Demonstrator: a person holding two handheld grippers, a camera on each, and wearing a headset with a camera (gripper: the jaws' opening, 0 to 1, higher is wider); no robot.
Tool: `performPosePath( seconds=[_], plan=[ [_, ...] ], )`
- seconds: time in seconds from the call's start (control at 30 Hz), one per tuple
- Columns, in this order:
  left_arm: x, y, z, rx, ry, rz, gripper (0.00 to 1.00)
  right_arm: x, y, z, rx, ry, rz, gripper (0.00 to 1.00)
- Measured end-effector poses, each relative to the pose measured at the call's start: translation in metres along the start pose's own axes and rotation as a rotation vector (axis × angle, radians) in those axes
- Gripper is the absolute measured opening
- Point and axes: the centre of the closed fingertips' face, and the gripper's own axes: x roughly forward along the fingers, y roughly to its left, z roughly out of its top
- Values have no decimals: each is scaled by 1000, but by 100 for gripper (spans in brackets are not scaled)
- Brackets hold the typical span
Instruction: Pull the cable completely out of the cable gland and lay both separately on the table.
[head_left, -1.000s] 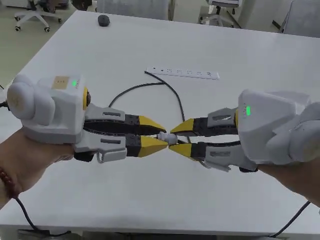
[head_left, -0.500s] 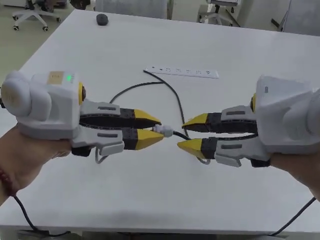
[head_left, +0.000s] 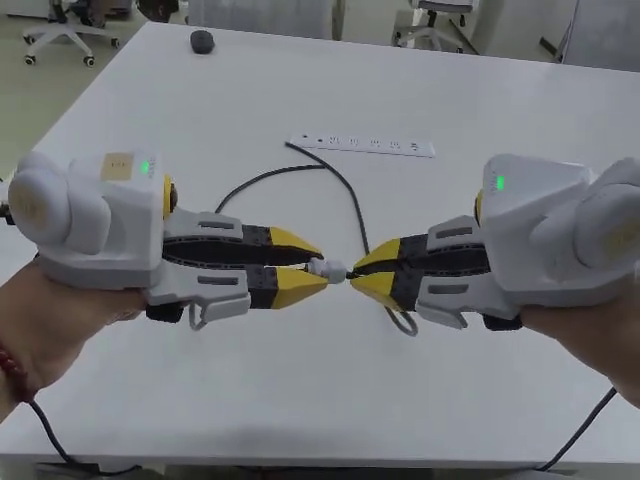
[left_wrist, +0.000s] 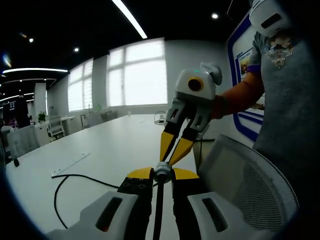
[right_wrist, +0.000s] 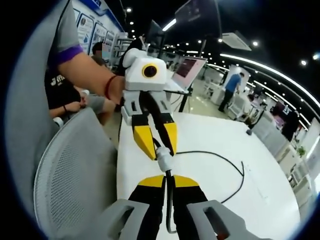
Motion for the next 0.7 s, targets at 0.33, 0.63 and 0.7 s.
performPosePath(
  seconds=[0.33,0.63,0.7],
  plan=[
    [-6,4,-3,10,15,15,14,-5,-7,-12,-117,73,-13,0],
    [-6,4,-3,17,19,17,14,-11,-12,-21,-134,96,-18,0],
    [-6,4,-5,19,25,16,14,-12,-13,-25,-133,105,-16,0]
  ],
)
